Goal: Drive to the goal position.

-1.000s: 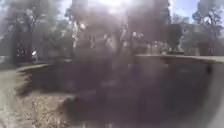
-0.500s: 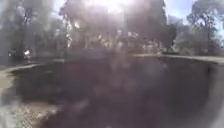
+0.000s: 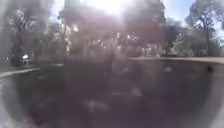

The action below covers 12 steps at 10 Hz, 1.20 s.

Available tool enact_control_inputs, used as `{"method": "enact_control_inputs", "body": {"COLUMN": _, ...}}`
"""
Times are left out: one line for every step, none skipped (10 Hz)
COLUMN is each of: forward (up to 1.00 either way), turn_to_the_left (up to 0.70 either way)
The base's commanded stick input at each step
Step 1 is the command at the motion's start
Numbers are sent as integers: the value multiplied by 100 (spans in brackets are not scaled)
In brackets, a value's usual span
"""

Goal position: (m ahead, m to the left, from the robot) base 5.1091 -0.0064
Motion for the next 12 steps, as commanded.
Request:
{"method": "enact_control_inputs", "body": {"forward": 70, "turn_to_the_left": 0}}
{"method": "enact_control_inputs", "body": {"forward": 70, "turn_to_the_left": 0}}
{"method": "enact_control_inputs", "body": {"forward": 70, "turn_to_the_left": 0}}
{"method": "enact_control_inputs", "body": {"forward": 70, "turn_to_the_left": 0}}
{"method": "enact_control_inputs", "body": {"forward": 70, "turn_to_the_left": 0}}
{"method": "enact_control_inputs", "body": {"forward": 70, "turn_to_the_left": -7}}
{"method": "enact_control_inputs", "body": {"forward": 70, "turn_to_the_left": -25}}
{"method": "enact_control_inputs", "body": {"forward": 70, "turn_to_the_left": -35}}
{"method": "enact_control_inputs", "body": {"forward": 70, "turn_to_the_left": -35}}
{"method": "enact_control_inputs", "body": {"forward": 70, "turn_to_the_left": -35}}
{"method": "enact_control_inputs", "body": {"forward": 70, "turn_to_the_left": -5}}
{"method": "enact_control_inputs", "body": {"forward": 70, "turn_to_the_left": 0}}
